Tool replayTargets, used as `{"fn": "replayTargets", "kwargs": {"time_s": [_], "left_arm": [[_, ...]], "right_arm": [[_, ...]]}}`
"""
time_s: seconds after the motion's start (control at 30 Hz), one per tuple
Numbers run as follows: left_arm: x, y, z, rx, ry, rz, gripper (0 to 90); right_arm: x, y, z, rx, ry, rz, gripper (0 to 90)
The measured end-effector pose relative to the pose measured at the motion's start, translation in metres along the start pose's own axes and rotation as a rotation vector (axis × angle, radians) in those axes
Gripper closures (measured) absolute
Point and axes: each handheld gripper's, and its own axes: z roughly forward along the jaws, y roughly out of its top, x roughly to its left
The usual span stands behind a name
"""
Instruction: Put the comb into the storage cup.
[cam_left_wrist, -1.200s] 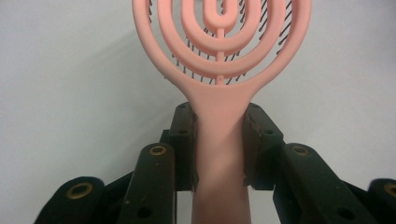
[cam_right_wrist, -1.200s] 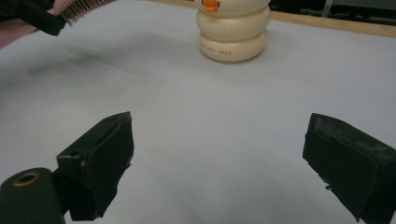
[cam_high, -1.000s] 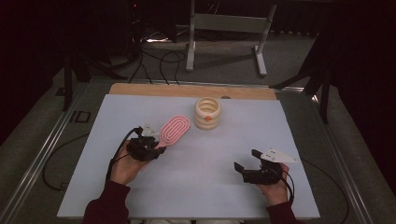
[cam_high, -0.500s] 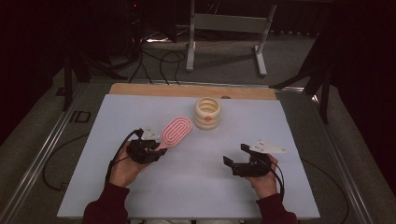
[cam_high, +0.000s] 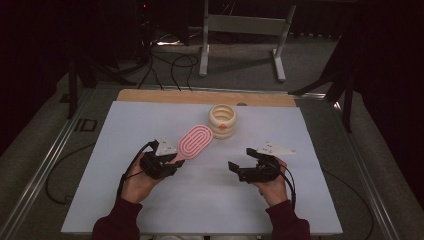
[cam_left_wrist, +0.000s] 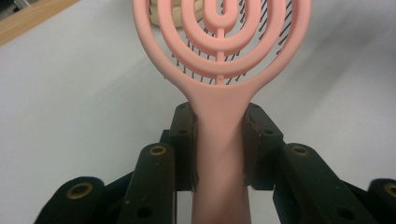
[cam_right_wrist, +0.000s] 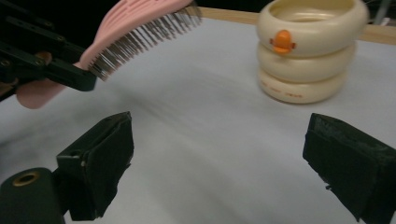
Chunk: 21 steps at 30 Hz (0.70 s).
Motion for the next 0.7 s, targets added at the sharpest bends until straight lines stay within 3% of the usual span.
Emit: {"fn": "replayTargets", "kwargs": {"time_s": [0.27,0.7], "left_arm": [[-0.006,-0.002,0.008,-0.009,0.003,0.021,69.6],[-0.021,0.000,0.018,-0.025,0.000,0.056,69.7]], "right_arm": [[0.010,0.012,0.014,0.002,0.050,0.015,8.8],[0.020,0.025,0.036,-0.009,0.053,0.037,8.7]]}}
